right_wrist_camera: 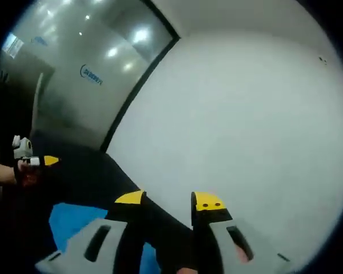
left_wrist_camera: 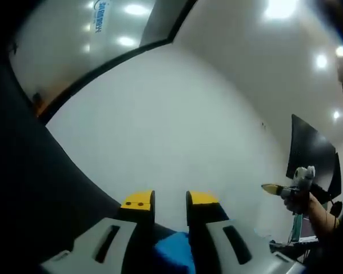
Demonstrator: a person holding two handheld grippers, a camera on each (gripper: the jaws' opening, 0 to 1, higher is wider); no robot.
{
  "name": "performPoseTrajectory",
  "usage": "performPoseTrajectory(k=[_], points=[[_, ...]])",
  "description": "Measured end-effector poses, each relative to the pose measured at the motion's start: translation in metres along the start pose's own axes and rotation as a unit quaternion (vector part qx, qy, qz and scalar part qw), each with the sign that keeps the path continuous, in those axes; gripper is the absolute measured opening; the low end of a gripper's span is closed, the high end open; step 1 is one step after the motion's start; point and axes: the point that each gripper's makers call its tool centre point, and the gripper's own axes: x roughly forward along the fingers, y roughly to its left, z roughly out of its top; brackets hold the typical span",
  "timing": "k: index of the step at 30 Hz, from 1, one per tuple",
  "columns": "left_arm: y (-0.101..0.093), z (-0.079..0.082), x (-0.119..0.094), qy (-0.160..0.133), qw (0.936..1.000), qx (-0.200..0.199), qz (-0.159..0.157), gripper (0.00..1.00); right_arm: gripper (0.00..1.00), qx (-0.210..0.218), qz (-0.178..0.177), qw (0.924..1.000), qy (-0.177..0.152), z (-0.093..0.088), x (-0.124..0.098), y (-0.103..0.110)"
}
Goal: Spread out the cloth and fold it
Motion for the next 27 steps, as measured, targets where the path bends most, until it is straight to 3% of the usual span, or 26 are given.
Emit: performPoseTrajectory(k=[2,3,4,6,9,12,16,18,20,21,24,25,26,27], points=[[0.000,0.000,0.000,0.000,1.0000,0.002,0.001,0.25,0.28,0.023,0.011,0.9995,0.016,-0.027,-0.007,0.010],[-0.001,-0.001,0.000,0.001,1.0000,0.004,0.001,0.25,0.29,0.022,0.035,0.9975,0.057,-0.056,-0.014,0.024],[-0.002,-0.001,0.000,0.002,1.0000,0.008,0.001,0.25,0.30,0.022,0.038,0.9964,0.073,-0.068,-0.018,0.027],[-0.006,-0.006,0.002,0.014,0.9995,0.027,-0.004,0.25,0.30,0.027,0.025,0.9964,0.077,-0.088,-0.025,0.029],[-0.018,-0.026,0.005,0.061,0.9949,0.077,-0.023,0.26,0.30,0.080,0.006,0.9934,0.082,-0.117,-0.041,0.033],[-0.041,-0.060,0.007,0.134,0.9795,0.134,-0.069,0.28,0.29,0.137,-0.006,0.9872,0.081,-0.140,-0.053,0.034],[-0.081,-0.108,-0.001,0.218,0.9424,0.201,-0.155,0.36,0.30,0.140,-0.006,0.9837,0.113,-0.167,-0.069,0.041],[-0.099,-0.129,-0.006,0.246,0.9177,0.244,-0.195,0.36,0.30,0.137,-0.009,0.9836,0.117,-0.172,-0.073,0.041],[-0.121,-0.150,-0.010,0.277,0.8971,0.262,-0.222,0.36,0.30,0.140,-0.024,0.9833,0.114,-0.174,-0.075,0.033],[-0.135,-0.161,-0.014,0.290,0.8807,0.280,-0.248,0.36,0.30,0.141,-0.032,0.9832,0.111,-0.173,-0.075,0.031],[-0.163,-0.210,-0.029,0.338,0.8007,0.380,-0.316,0.36,0.30,0.151,-0.042,0.9817,0.109,-0.176,-0.074,0.027],[-0.167,-0.225,-0.034,0.358,0.7834,0.389,-0.327,0.36,0.30,0.152,-0.044,0.9813,0.110,-0.178,-0.074,0.027],[-0.170,-0.238,-0.037,0.373,0.7742,0.389,-0.332,0.36,0.30,0.153,-0.043,0.9808,0.113,-0.179,-0.074,0.028],[-0.172,-0.247,-0.033,0.379,0.7839,0.375,-0.319,0.36,0.30,0.154,-0.043,0.9806,0.114,-0.180,-0.075,0.029]])
